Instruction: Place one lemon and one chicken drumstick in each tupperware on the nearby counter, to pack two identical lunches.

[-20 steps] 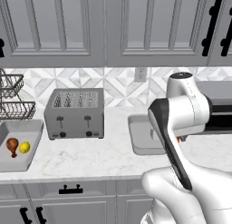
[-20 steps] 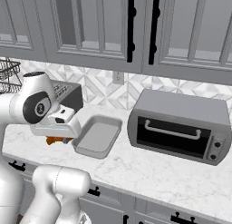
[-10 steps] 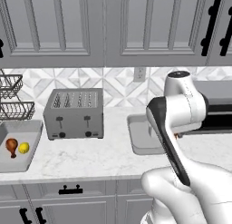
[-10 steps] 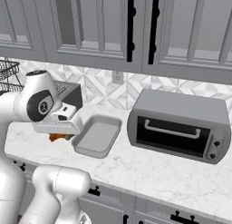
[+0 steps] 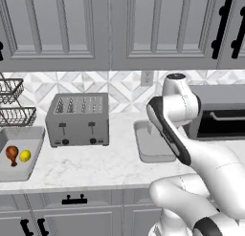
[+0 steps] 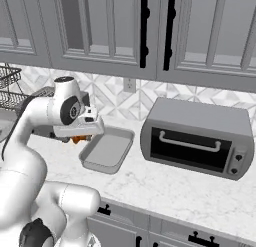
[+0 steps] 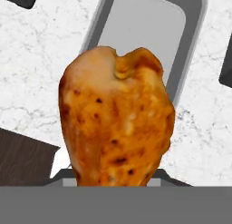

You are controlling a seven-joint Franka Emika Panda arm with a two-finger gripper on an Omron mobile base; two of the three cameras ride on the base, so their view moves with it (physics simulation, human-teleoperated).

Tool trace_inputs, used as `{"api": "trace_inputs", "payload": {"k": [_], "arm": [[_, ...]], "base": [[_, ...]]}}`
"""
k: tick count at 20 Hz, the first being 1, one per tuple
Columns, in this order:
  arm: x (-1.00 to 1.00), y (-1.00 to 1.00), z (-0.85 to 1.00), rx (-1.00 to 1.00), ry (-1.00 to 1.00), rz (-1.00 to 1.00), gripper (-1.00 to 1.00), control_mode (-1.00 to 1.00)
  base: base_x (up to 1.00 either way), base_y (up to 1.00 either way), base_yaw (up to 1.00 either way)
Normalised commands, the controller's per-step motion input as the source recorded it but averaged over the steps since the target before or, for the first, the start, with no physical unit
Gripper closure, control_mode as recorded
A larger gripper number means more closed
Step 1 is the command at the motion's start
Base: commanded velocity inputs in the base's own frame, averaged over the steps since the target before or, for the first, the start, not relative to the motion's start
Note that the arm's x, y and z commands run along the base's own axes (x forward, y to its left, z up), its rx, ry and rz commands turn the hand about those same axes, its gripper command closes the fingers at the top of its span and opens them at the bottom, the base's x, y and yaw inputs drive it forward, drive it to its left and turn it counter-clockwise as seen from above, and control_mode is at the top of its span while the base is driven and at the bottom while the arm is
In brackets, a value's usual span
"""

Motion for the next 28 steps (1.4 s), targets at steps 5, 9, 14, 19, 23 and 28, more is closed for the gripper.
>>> {"api": "trace_inputs", "payload": {"k": [5,9,14,19,23,28], "arm": [[1.00,0.00,-0.75,0.00,0.00,0.21,1.00,-1.00],[0.78,0.00,-0.82,0.00,0.15,0.13,1.00,-1.00],[0.62,0.00,-0.64,-0.05,0.24,0.03,1.00,-1.00],[0.82,0.00,-0.43,-0.02,0.14,0.00,1.00,-1.00],[1.00,0.00,0.00,0.02,0.04,0.00,1.00,-1.00],[0.20,-0.03,-0.02,0.03,-0.01,-0.05,1.00,-1.00]], "base": [[0.00,0.00,0.00],[0.00,0.00,0.00],[0.00,0.00,0.00],[0.00,0.00,0.00],[0.00,0.00,0.00],[0.00,0.00,0.00]]}}
